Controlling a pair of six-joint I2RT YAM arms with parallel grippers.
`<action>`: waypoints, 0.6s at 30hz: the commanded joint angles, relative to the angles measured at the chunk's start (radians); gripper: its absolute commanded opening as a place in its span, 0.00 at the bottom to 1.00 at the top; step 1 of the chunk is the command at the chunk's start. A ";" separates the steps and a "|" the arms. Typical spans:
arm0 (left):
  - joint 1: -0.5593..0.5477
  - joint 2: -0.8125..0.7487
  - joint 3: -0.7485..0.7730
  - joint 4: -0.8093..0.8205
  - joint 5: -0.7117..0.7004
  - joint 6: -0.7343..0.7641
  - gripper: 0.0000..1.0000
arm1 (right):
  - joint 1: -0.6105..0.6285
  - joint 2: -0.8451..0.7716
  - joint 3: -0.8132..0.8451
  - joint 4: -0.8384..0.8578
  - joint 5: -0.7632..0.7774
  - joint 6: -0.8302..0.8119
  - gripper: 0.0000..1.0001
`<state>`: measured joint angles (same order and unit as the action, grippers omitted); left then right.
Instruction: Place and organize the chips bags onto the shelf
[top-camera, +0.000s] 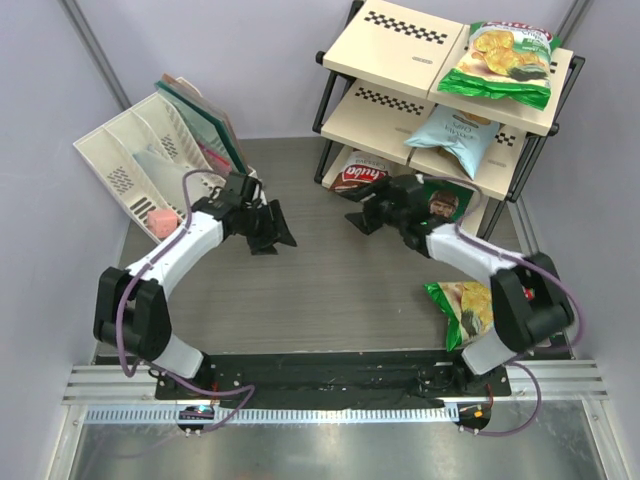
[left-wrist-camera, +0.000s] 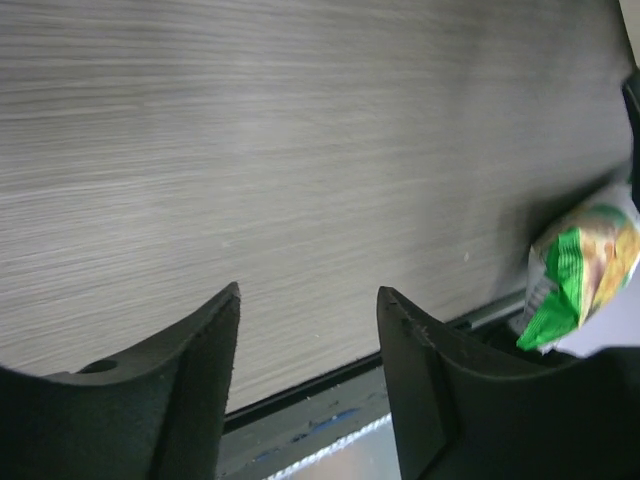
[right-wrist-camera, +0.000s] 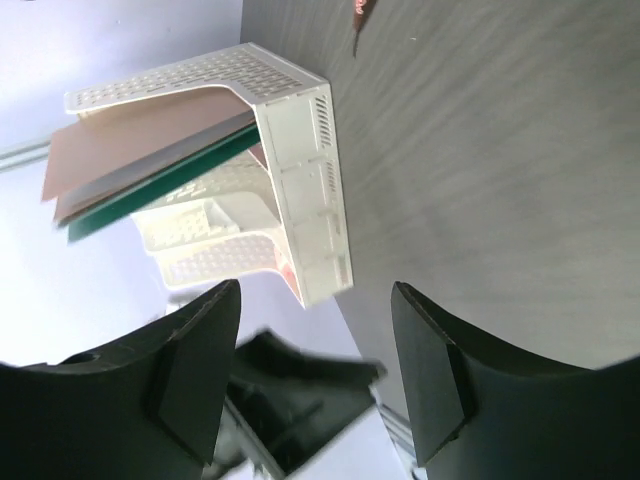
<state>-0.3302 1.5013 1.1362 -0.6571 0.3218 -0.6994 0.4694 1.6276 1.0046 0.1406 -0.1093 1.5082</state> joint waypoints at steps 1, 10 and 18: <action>-0.098 0.053 0.095 0.057 0.049 0.015 0.59 | -0.142 -0.274 -0.141 -0.212 -0.207 -0.146 0.67; -0.343 0.315 0.376 0.047 0.144 0.101 0.62 | -0.449 -0.658 -0.017 -1.113 0.104 -0.520 0.67; -0.458 0.563 0.612 0.089 0.354 0.074 0.65 | -0.457 -0.678 -0.034 -1.391 0.253 -0.562 0.67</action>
<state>-0.7444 2.0090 1.6650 -0.6159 0.5354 -0.6170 0.0174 0.9783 0.9798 -0.9928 0.0227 1.0107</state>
